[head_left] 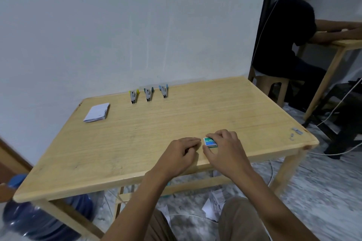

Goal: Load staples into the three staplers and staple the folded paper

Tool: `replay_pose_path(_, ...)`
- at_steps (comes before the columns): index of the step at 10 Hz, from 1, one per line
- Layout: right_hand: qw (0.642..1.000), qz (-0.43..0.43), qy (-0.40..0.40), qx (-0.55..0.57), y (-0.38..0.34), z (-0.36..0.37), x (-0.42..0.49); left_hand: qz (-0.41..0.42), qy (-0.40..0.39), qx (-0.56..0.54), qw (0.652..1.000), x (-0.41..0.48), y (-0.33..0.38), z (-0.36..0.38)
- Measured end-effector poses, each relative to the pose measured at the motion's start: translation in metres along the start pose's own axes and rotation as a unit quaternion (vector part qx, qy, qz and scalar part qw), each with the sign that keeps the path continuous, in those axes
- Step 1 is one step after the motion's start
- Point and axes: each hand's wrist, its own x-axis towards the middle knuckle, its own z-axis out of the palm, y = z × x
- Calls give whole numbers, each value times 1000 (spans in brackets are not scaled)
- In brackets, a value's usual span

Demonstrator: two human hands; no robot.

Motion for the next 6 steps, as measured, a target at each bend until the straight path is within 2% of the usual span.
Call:
replay_pose_path(2,998,-5,-55,-6,-9,-17,13,-15,29,-32,999,-2,1,-10)
replay_pose_path(3,999,-6,-46,25,-21,-43,39,-17,52,-10,998,12,6,-37)
replay_pose_path(6,991,-82,81,72,-102,-151,151,15,190,80,978,93,91,-178)
